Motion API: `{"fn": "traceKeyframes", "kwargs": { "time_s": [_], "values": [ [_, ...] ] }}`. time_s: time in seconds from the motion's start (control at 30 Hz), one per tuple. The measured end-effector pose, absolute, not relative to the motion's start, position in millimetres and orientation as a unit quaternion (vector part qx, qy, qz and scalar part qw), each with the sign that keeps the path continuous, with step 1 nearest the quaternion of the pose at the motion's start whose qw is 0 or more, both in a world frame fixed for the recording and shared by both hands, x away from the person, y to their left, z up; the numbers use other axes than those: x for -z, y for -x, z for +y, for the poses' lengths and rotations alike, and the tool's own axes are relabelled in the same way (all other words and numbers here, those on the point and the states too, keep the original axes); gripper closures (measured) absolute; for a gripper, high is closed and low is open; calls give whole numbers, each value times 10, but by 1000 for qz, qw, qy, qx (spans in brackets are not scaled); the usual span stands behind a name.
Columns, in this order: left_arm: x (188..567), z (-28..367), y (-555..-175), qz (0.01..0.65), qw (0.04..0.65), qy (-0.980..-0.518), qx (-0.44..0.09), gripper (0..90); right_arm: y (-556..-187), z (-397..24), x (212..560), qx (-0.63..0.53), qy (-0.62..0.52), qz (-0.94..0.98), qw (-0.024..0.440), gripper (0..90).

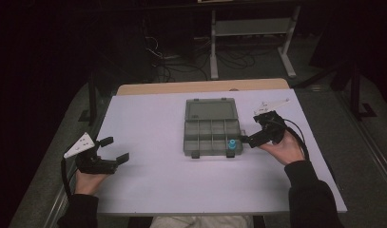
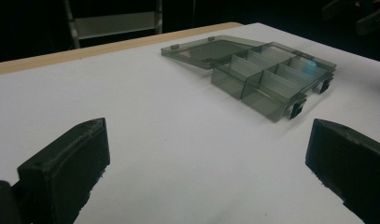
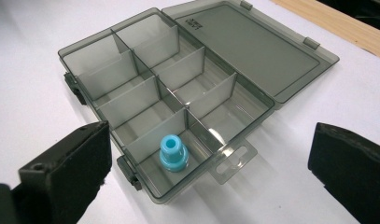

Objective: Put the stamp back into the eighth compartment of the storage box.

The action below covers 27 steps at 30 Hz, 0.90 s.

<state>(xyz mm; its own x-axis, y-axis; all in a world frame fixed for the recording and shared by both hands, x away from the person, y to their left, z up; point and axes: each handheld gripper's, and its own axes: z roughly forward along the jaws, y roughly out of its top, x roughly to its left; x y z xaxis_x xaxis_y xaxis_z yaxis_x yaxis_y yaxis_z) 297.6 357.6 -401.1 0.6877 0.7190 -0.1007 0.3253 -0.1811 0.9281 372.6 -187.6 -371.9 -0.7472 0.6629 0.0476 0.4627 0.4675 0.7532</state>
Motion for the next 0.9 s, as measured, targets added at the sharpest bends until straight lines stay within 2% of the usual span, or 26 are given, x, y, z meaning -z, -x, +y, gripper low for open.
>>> {"fn": "traceKeyframes", "kwargs": {
  "time_s": [0.9],
  "values": [
    [4017,3572,-2983,350,533,-748,-182,0,-3558,-2165,3859,-424,-355,821,143,0]
  ]
}}
